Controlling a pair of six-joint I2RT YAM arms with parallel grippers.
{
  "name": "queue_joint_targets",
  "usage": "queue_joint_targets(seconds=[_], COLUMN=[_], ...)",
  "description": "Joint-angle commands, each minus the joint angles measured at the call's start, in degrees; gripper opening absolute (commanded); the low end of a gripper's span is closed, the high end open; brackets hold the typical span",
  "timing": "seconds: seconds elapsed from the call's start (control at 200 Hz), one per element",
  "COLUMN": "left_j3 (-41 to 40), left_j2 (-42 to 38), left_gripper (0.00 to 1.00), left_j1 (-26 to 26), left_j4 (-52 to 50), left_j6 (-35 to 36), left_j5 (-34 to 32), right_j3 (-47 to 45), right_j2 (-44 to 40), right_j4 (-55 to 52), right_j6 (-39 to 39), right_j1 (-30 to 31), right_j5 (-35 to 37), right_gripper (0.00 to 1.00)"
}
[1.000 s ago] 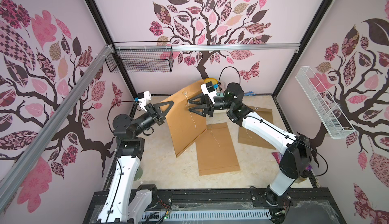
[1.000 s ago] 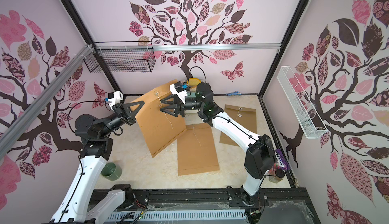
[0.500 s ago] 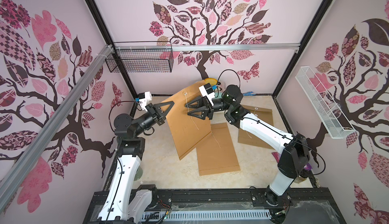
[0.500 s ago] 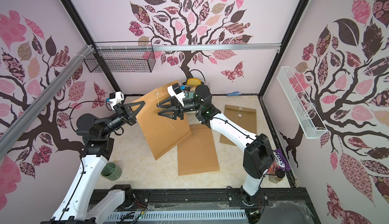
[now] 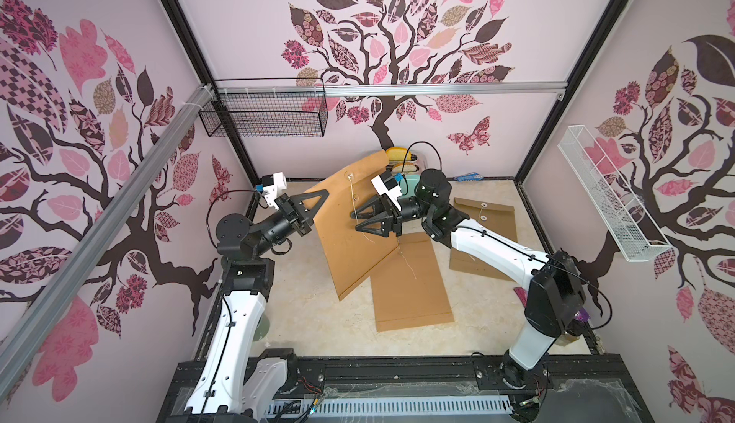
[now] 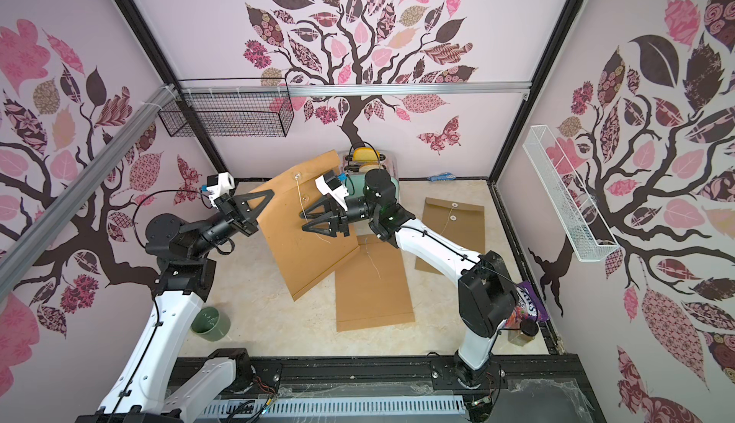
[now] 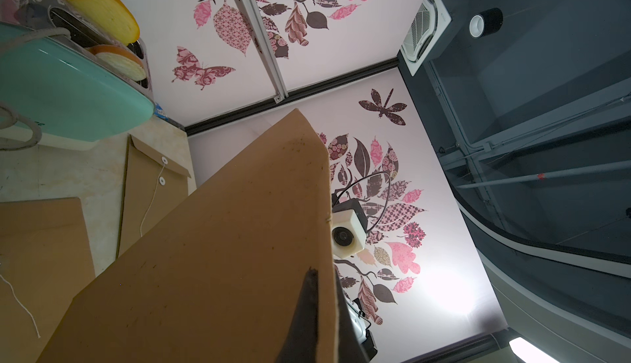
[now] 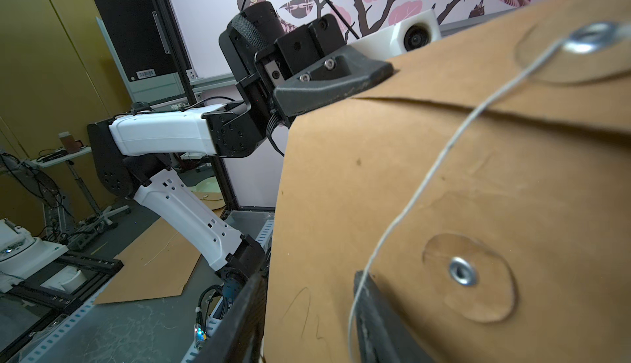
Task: Close the mouth of the file bag
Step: Close the file bag.
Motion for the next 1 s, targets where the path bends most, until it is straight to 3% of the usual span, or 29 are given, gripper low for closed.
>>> queue_joint_targets(seconds=[0.0, 0.52, 0.995], left_j3=[1.5, 2.5, 3.2], left_j2=[-0.2, -0.2, -0.2], left_gripper=[0.00, 0.00, 0.00], left_j1=[-0.2, -0.2, -0.2], left_j4=[2.9, 2.6, 2.2], left_j6=[-0.5, -0.5, -0.5], left_j5=[-1.0, -1.5, -1.7], right_j3=[-1.2, -7.3, -12.8], right_j2=[-2.1, -2.9, -4.3], right_j4=[0.2, 2.1, 5.7], right_j6=[-0.3, 0.7, 2.3], right_j1=[0.4, 0.8, 0.9], right_j5=[-0.9, -1.0, 0.5], right_gripper=[0.43, 0.34, 0.33])
